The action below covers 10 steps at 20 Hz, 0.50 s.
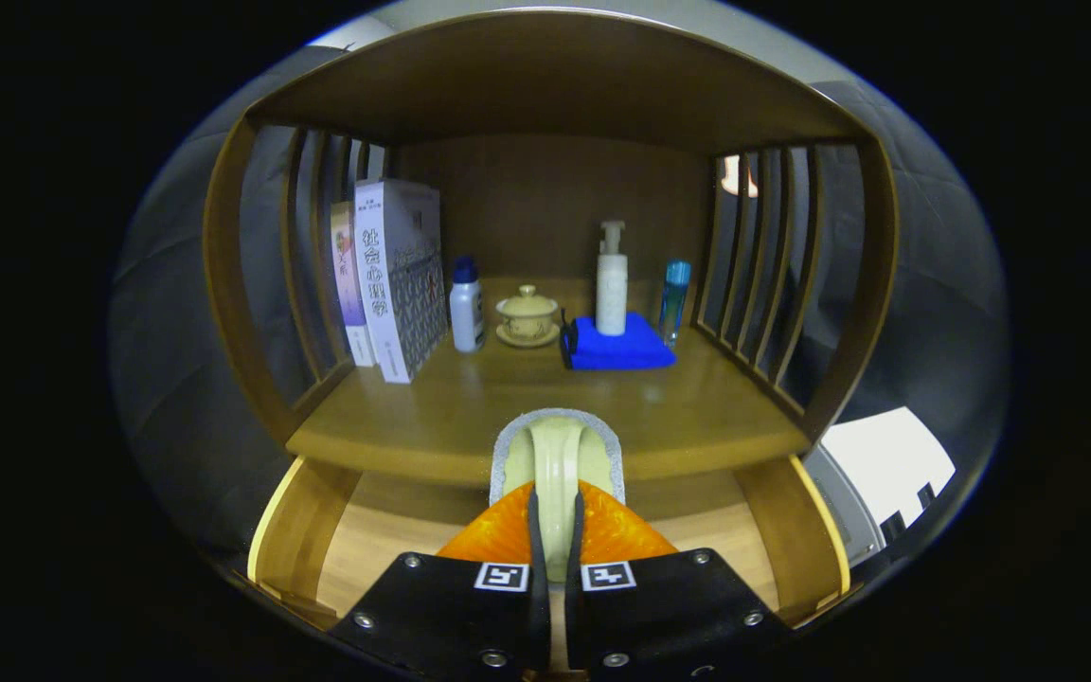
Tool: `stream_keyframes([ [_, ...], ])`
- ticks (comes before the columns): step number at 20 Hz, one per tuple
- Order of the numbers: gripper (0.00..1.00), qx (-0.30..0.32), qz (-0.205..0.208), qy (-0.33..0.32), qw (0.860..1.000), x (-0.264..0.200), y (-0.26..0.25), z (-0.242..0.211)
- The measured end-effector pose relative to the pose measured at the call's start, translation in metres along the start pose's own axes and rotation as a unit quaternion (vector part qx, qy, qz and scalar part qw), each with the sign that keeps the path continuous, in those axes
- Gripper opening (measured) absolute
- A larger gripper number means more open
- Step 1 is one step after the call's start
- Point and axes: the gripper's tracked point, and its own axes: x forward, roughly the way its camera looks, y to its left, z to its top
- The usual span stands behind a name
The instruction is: Pull open the drawer, take out the items inside it, and place them on the countertop above the cabinet.
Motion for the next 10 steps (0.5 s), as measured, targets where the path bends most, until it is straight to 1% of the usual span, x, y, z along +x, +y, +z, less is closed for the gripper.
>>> stream_keyframes([
  [2, 0.06, -0.021, 0.005, -0.013, 1.0, 0.019, 0.005, 0.015],
  [6, 0.06, -0.053, 0.002, -0.011, 0.999, 0.053, 0.009, 0.032],
  [10, 0.07, -0.065, -0.005, -0.005, 0.998, 0.079, 0.003, 0.039],
])
